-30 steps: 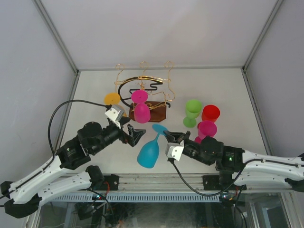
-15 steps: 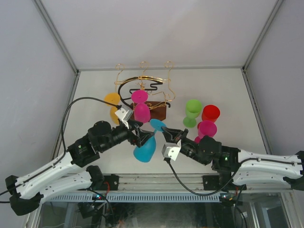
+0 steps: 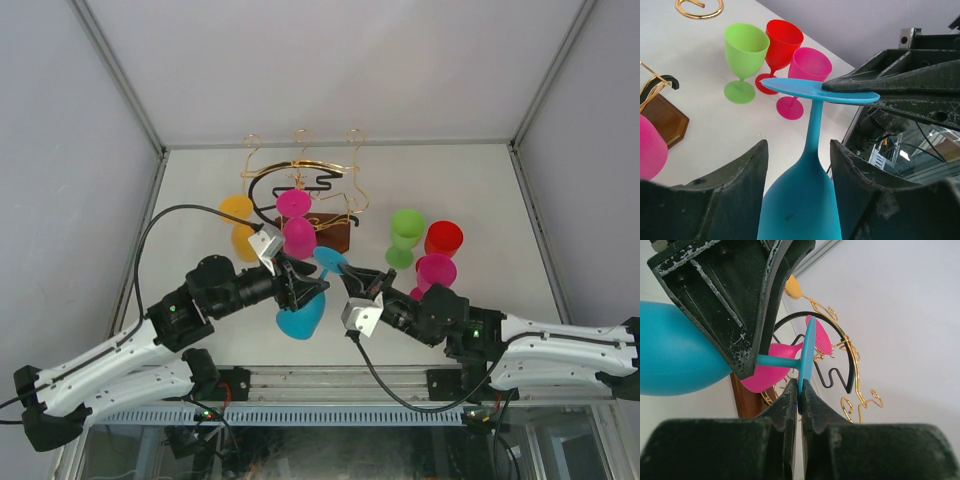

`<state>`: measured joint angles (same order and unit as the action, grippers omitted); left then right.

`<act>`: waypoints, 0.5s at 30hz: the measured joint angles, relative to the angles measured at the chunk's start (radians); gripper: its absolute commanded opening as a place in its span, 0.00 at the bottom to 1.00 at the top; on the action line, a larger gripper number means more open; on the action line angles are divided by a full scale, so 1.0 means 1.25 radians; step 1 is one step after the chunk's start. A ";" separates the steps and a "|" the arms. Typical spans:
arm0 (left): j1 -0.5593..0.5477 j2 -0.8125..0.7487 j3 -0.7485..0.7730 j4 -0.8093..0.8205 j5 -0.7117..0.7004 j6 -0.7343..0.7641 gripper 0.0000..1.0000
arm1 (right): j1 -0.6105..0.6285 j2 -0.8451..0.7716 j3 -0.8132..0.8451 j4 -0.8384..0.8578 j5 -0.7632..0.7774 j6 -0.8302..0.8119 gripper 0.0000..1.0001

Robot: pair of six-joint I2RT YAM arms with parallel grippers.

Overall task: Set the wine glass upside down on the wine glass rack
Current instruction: Turn the wine glass upside down at the wine rack.

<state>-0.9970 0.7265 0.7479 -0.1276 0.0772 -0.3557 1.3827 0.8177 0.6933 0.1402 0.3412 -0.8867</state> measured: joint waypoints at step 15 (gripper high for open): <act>-0.008 0.008 0.000 0.033 0.034 0.009 0.32 | 0.000 -0.009 0.008 -0.010 -0.022 0.038 0.00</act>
<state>-1.0073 0.7368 0.7475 -0.0868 0.1196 -0.3447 1.3827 0.8070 0.7033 0.1272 0.3138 -0.8398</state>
